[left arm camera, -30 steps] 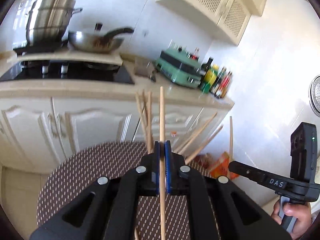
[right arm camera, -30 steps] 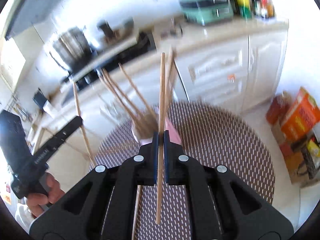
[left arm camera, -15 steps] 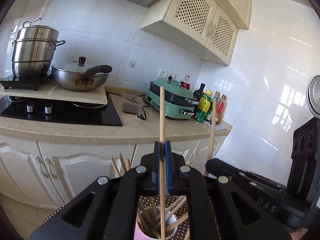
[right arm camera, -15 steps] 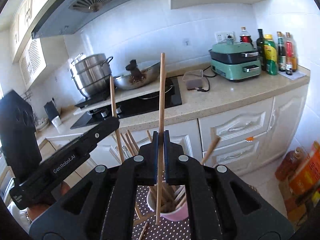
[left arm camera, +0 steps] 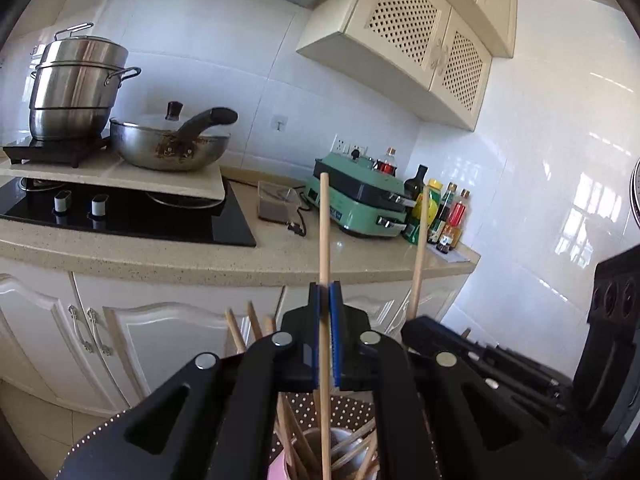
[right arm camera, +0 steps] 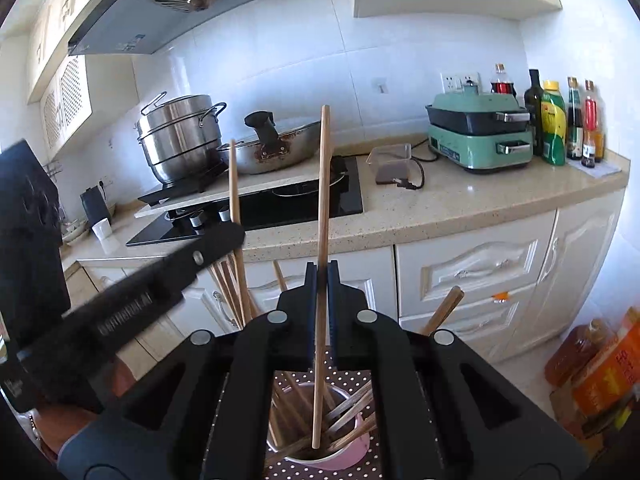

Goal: Organize utensils
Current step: 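Lift both held chopsticks upright and lower them into the pink cup, then open the left tool releasing its chopstick while the right tool releases its own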

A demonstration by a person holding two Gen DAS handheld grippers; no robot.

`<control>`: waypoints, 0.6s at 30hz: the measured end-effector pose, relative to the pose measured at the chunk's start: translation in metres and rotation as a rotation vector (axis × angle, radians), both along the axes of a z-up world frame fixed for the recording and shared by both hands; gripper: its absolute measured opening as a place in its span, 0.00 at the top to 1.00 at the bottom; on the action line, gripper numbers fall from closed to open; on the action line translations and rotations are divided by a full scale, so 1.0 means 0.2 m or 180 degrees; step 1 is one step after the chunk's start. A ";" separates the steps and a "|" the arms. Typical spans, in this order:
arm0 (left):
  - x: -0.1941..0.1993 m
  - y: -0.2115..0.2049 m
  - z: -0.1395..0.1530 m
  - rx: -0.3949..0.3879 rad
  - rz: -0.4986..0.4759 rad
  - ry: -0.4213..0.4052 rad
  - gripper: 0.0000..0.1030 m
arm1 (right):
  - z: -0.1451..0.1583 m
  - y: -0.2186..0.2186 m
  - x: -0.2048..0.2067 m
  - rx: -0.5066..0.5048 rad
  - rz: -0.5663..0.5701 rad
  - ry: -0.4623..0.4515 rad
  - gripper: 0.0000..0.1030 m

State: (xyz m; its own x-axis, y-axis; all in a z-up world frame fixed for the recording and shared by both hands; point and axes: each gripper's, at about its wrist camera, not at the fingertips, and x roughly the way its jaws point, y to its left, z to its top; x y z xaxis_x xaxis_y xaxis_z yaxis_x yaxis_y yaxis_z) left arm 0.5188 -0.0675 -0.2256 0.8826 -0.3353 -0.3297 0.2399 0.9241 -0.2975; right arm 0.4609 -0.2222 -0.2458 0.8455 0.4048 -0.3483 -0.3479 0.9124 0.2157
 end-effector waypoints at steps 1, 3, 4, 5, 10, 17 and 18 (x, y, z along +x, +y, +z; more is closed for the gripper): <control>-0.01 0.00 -0.01 0.0030 0.0001 -0.0001 0.96 | 0.00 0.00 -0.01 -0.0025 0.0017 -0.0019 0.95; -0.03 -0.01 -0.03 0.0089 -0.0009 0.0018 0.96 | 0.00 0.01 -0.03 -0.0047 0.0050 -0.0055 0.95; -0.03 -0.01 -0.03 0.0103 -0.0003 0.0028 0.95 | 0.00 0.01 -0.04 -0.0063 0.0062 -0.0085 0.95; -0.05 -0.01 -0.04 0.0091 -0.0029 0.0049 0.95 | 0.00 0.02 -0.05 -0.0073 0.0072 -0.0108 0.95; -0.11 0.00 -0.08 0.0128 -0.0112 0.0153 0.95 | -0.04 0.03 -0.10 -0.0112 0.0128 -0.0078 0.95; -0.19 0.02 -0.15 0.0152 -0.0182 0.0392 0.95 | -0.09 0.04 -0.15 -0.0219 0.0150 -0.0010 0.95; -0.19 0.03 -0.15 0.0140 -0.0180 0.0416 0.95 | -0.10 0.05 -0.16 -0.0226 0.0154 0.0014 0.95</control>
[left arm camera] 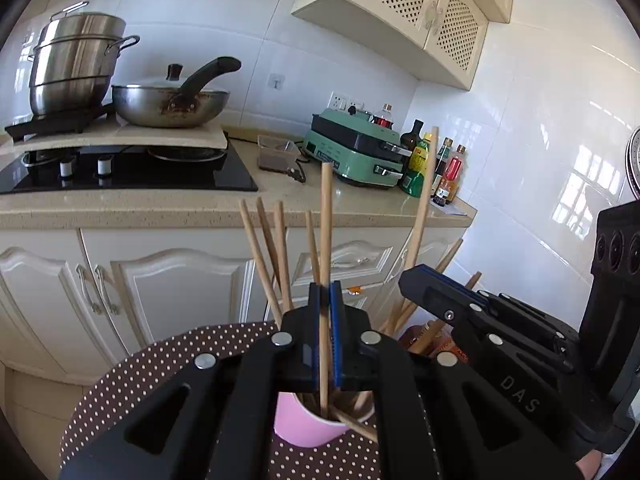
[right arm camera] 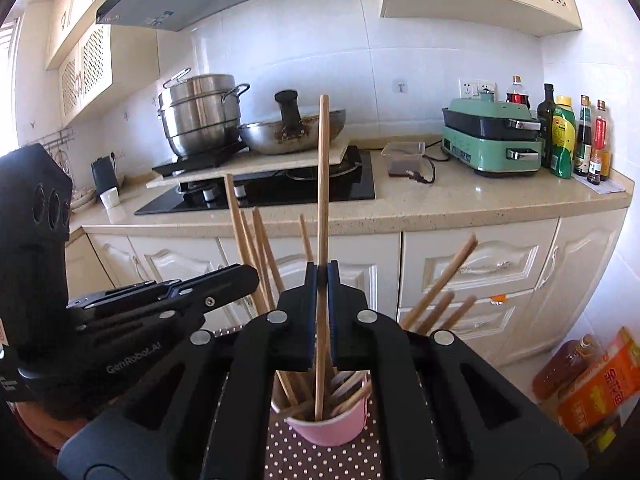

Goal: Organize utensils
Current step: 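Open the left tool releasing its chopstick while the right tool releases its own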

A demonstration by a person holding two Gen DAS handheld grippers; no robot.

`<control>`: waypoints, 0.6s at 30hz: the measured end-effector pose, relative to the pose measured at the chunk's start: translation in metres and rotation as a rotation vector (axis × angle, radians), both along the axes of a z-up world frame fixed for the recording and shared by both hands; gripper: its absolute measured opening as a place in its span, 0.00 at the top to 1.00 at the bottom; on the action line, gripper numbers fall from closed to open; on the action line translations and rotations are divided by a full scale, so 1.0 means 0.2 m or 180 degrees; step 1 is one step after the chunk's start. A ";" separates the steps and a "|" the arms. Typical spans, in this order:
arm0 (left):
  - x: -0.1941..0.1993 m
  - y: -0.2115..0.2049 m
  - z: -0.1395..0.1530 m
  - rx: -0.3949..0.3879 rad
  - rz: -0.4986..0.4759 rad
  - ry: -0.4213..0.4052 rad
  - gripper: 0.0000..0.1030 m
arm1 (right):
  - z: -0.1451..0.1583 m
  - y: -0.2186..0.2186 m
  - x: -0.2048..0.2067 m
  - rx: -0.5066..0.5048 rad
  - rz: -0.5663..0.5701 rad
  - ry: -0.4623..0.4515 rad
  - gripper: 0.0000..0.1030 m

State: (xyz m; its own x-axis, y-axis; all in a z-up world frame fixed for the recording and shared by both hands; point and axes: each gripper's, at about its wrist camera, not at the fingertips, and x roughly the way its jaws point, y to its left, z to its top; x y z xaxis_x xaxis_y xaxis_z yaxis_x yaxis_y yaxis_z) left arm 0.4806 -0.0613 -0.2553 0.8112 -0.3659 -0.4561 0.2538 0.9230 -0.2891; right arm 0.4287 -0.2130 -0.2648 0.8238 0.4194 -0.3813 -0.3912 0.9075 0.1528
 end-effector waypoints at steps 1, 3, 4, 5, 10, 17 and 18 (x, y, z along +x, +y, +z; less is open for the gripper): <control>-0.01 0.01 0.00 -0.0004 0.0008 0.0027 0.95 | 0.00 0.00 -0.01 -0.0002 0.0004 0.0017 0.95; -0.02 0.02 0.00 0.0006 0.0012 0.0055 0.89 | -0.01 0.00 -0.03 -0.0002 0.0001 0.0065 0.95; -0.03 0.02 0.00 0.0028 0.0022 0.0079 0.84 | -0.02 0.00 -0.03 0.0005 -0.0007 0.0086 0.95; -0.04 0.02 0.00 0.0042 0.0036 0.0084 0.75 | -0.02 0.00 -0.04 0.0008 -0.0017 0.0117 0.95; -0.09 0.05 0.01 0.0068 0.0068 0.0170 0.70 | -0.06 -0.01 -0.06 0.0020 -0.0091 0.0307 0.94; -0.19 0.13 -0.03 0.0119 0.0150 0.0428 0.67 | -0.12 -0.01 -0.11 -0.0003 -0.0092 0.0577 0.94; -0.20 0.14 -0.05 0.0122 0.0159 0.0470 0.67 | -0.12 -0.01 -0.12 -0.0006 -0.0107 0.0609 0.93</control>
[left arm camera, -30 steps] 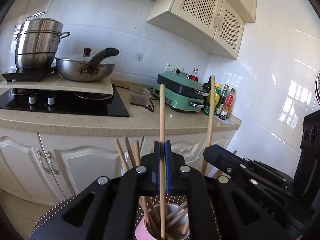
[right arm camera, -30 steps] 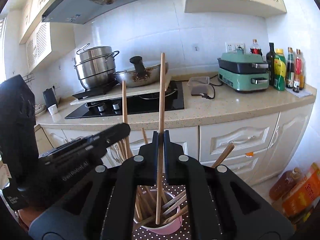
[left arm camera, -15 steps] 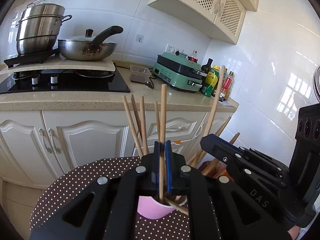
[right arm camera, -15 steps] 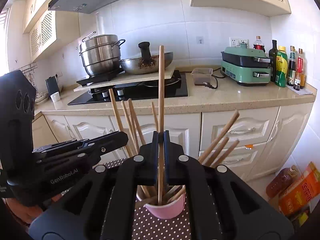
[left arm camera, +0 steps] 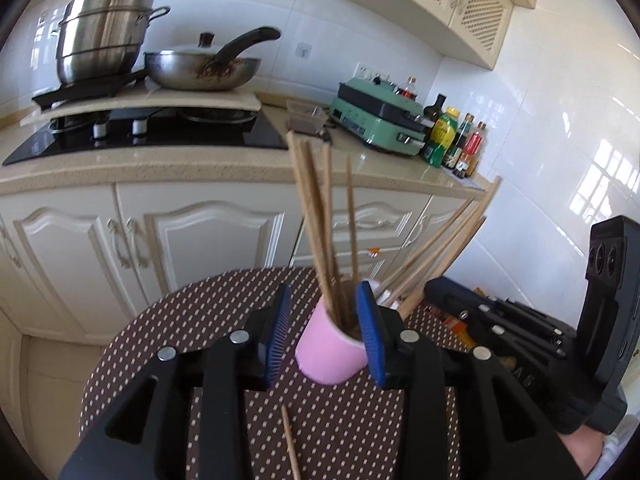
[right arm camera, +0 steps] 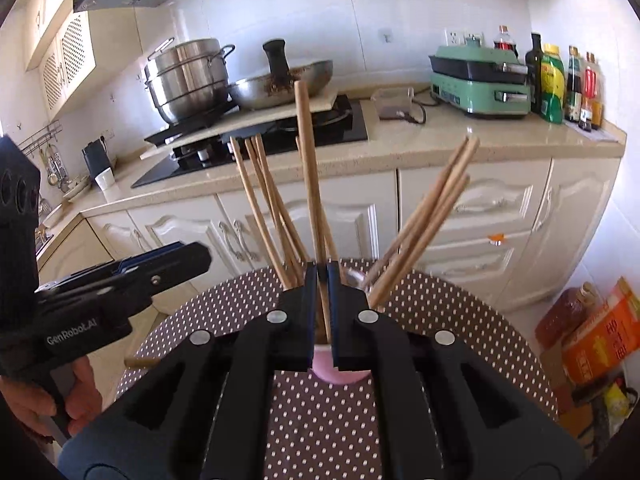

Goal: Organize utensils
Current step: 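Open the left tool releasing its chopstick while the right tool releases its own, then lower the left tool and close it on the last chopstick on the table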

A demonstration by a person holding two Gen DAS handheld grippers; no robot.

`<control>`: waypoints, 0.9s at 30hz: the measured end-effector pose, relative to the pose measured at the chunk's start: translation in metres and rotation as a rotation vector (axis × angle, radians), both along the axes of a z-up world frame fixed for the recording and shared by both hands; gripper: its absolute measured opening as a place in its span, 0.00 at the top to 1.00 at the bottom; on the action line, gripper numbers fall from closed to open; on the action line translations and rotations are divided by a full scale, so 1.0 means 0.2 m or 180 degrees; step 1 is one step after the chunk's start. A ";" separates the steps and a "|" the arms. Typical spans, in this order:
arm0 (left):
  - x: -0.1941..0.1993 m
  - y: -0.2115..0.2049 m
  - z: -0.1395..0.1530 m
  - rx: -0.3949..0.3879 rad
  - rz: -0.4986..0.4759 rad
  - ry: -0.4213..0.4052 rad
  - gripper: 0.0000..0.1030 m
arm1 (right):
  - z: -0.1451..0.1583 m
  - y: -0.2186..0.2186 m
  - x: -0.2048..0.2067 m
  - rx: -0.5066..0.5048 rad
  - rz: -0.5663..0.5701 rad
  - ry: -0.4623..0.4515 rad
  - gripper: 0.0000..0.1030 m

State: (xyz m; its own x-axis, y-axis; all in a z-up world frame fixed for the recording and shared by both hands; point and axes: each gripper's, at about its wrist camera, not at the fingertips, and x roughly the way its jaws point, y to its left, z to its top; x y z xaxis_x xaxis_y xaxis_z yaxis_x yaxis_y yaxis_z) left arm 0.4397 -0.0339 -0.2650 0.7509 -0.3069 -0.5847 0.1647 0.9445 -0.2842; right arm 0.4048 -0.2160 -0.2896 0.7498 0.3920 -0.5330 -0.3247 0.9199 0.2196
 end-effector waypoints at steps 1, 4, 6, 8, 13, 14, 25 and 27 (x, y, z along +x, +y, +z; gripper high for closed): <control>-0.02 0.01 -0.02 0.0010 0.0009 0.0084 0.67 | -0.01 0.00 -0.01 -0.0002 -0.0008 0.0037 0.93; -0.07 0.04 -0.10 0.0032 0.0017 0.0298 0.67 | -0.01 -0.01 -0.04 -0.0021 -0.0049 0.0105 0.84; -0.10 0.05 -0.15 0.0078 0.0029 0.0456 0.67 | -0.01 -0.02 -0.08 -0.0010 -0.0069 0.0094 0.71; -0.13 0.05 -0.22 0.0071 0.0012 0.0643 0.67 | 0.00 -0.03 -0.10 0.0004 -0.0078 0.0089 0.61; -0.18 0.01 -0.37 0.0165 -0.0036 0.1115 0.67 | 0.01 -0.05 -0.19 -0.0049 -0.0071 0.0124 0.60; -0.19 0.00 -0.40 0.0196 -0.0062 0.1242 0.67 | 0.00 -0.05 -0.20 -0.0078 -0.0071 0.0155 0.60; -0.22 -0.08 -0.69 0.0424 -0.0115 0.1957 0.67 | -0.34 -0.02 -0.26 -0.0380 -0.0119 0.1047 0.60; -0.21 -0.10 -0.71 0.0474 -0.0119 0.2011 0.67 | -0.39 -0.01 -0.27 -0.0410 -0.0114 0.1181 0.60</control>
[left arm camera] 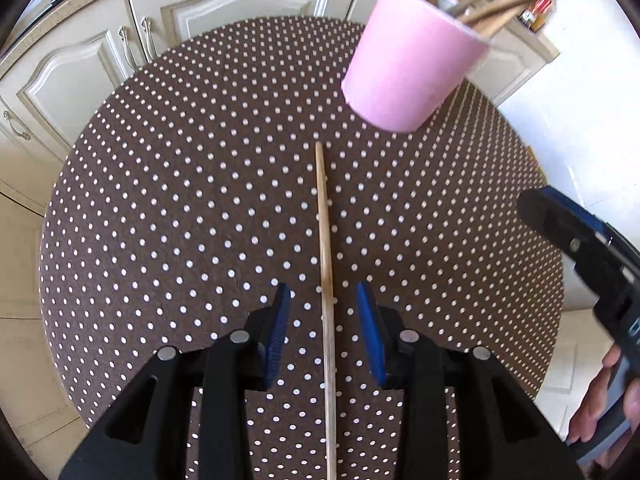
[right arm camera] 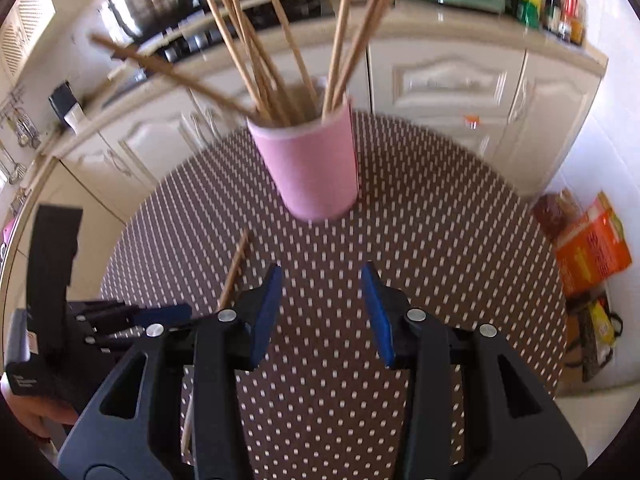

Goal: Organize utensils
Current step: 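Lower the left tool and close it on the last chopstick on the table, then lift the held chopstick upright and lower it into the pink cup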

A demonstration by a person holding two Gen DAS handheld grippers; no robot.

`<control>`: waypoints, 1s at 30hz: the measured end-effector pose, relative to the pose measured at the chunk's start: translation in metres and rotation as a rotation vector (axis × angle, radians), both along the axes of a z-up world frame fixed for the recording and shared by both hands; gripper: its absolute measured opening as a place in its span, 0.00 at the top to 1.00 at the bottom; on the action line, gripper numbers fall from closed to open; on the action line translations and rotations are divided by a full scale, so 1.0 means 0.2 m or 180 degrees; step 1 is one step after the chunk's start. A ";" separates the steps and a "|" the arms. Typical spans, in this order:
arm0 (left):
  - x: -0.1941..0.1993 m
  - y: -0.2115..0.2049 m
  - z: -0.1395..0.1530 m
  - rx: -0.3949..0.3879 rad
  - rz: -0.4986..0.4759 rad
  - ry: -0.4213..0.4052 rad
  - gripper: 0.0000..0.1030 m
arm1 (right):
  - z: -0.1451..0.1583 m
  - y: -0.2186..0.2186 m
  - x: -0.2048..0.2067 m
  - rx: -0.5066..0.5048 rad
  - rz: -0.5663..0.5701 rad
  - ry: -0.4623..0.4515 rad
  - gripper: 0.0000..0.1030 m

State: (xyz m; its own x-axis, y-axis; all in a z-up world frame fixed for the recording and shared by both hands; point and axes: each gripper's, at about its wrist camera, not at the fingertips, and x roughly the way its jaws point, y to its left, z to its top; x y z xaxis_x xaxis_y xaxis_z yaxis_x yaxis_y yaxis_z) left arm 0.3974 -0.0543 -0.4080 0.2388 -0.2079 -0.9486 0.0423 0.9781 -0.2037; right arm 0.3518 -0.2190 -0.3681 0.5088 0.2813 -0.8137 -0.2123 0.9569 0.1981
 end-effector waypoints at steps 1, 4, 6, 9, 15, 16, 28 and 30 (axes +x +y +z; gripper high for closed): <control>0.00 -0.01 -0.02 0.0015 -0.0001 0.0037 0.67 | -0.01 0.00 0.00 0.0008 0.0002 0.0033 0.60; 0.01 -0.05 -0.05 0.0076 0.0015 0.0080 0.75 | -0.05 0.01 -0.01 0.0003 0.0038 0.0126 0.60; 0.03 -0.08 -0.07 0.0148 0.0012 0.0115 0.91 | -0.06 0.01 0.00 0.0059 0.0038 0.0193 0.60; 0.07 -0.09 -0.08 0.0220 -0.0006 0.0144 0.94 | -0.08 -0.01 0.01 0.0108 0.0002 0.0292 0.60; 0.10 -0.06 -0.06 -0.0029 0.0074 -0.0074 0.95 | -0.08 -0.02 0.04 0.0168 0.0016 0.0373 0.60; 0.09 -0.01 -0.03 -0.0098 0.0090 -0.0160 0.95 | -0.07 -0.02 0.05 0.0184 0.0016 0.0371 0.60; 0.15 0.14 0.50 -0.0550 0.0339 -0.1722 0.95 | 0.09 -0.16 0.16 0.0453 -0.0163 0.0207 0.60; 0.17 0.16 0.59 -0.0614 0.0375 -0.1961 0.95 | 0.12 -0.17 0.19 0.0495 -0.0190 0.0170 0.60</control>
